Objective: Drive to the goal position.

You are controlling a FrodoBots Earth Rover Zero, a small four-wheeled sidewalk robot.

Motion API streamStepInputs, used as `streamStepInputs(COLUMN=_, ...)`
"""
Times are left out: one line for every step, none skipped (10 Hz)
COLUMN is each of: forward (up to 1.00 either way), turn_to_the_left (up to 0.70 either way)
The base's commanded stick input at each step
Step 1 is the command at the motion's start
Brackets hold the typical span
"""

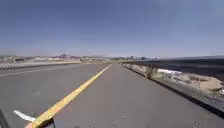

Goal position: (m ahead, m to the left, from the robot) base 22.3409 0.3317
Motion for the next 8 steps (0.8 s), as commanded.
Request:
streamStepInputs(forward=0.85, turn_to_the_left=0.00)
streamStepInputs(forward=0.85, turn_to_the_left=0.00)
streamStepInputs(forward=0.85, turn_to_the_left=0.00)
streamStepInputs(forward=0.85, turn_to_the_left=0.00)
streamStepInputs(forward=0.85, turn_to_the_left=0.00)
streamStepInputs(forward=0.85, turn_to_the_left=0.00)
streamStepInputs(forward=0.85, turn_to_the_left=0.00)
streamStepInputs(forward=0.85, turn_to_the_left=0.00)
